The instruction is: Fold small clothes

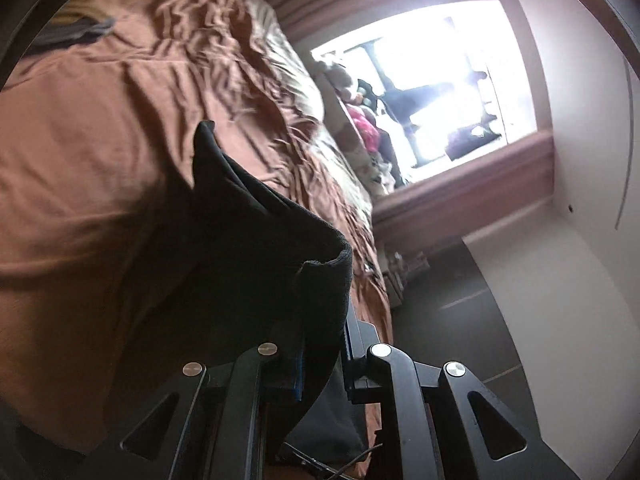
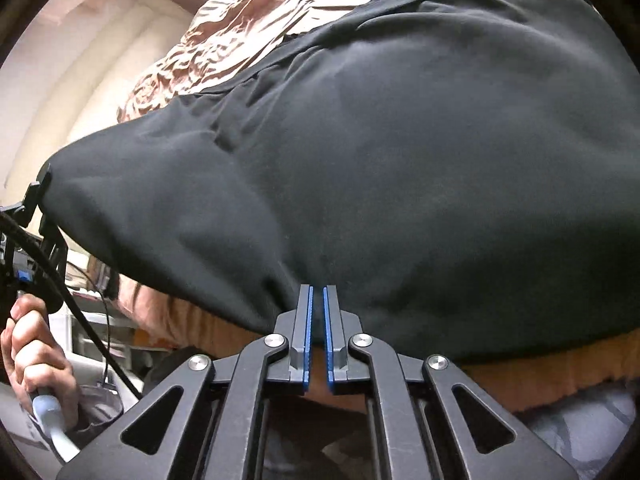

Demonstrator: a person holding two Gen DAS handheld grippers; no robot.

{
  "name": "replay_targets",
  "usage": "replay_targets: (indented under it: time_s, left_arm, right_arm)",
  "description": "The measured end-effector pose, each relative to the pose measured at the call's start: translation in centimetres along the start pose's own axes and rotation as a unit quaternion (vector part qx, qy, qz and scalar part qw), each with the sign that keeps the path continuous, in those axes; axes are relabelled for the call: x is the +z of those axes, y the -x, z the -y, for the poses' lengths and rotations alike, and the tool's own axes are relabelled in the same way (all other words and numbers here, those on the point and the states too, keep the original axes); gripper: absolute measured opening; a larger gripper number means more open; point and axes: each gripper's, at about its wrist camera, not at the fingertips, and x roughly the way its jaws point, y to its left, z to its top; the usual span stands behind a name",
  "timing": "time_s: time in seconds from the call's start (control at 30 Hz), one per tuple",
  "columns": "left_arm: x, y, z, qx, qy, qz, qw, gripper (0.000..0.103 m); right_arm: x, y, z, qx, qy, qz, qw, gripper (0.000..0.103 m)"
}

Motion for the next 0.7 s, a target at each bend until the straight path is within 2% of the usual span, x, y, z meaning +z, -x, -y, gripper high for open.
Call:
replay_targets:
  time_s: [0.37, 0.4, 0.43, 0.47, 0.5, 0.53, 0.7]
  left_arm:
    - [-0.2, -3.5, 5.4, -0.017, -0.044, -0.036, 0.9983, 0.014]
    - [-0.3, -4.0, 5.8, -0.018, -0.047, -0.040, 0.9979, 0.014]
    - [-0.5, -4.3, 6.2, -0.020, -0.050, -0.044, 0.9976, 0.014]
    - [-0.7, -4.9, 6.8, -0.022, -0.055, -0.050, 0.9970, 0.014]
    - [-0.9, -5.3, 7.2, -0.023, -0.059, -0.055, 0.9965, 0.014]
    - [-1.1, -6.0, 7.9, -0.026, -0.066, -0.063, 0.9955, 0.014]
    - [-2.3, -8.4, 9.9, -0.033, -0.084, -0.089, 0.9919, 0.014]
  right_arm:
    - [1.8, 10.3, 0.6, 0.022, 0.009, 0.085, 0.996, 0.004]
    - [1.6, 10.9, 0.7, 0.019, 0.014, 0.091, 0.996, 0.011]
    - [1.4, 11.6, 0.7, 0.014, 0.019, 0.098, 0.995, 0.026]
    - [1.0, 12.3, 0.9, 0.012, 0.021, 0.105, 0.994, 0.035]
    - [0.6, 12.9, 1.1, 0.011, 0.020, 0.114, 0.993, 0.053]
    - [0.1, 13.6, 1.4, 0.010, 0.018, 0.128, 0.992, 0.059]
    - [-1.6, 15.9, 4.0, 0.013, 0.000, 0.149, 0.989, 0.059]
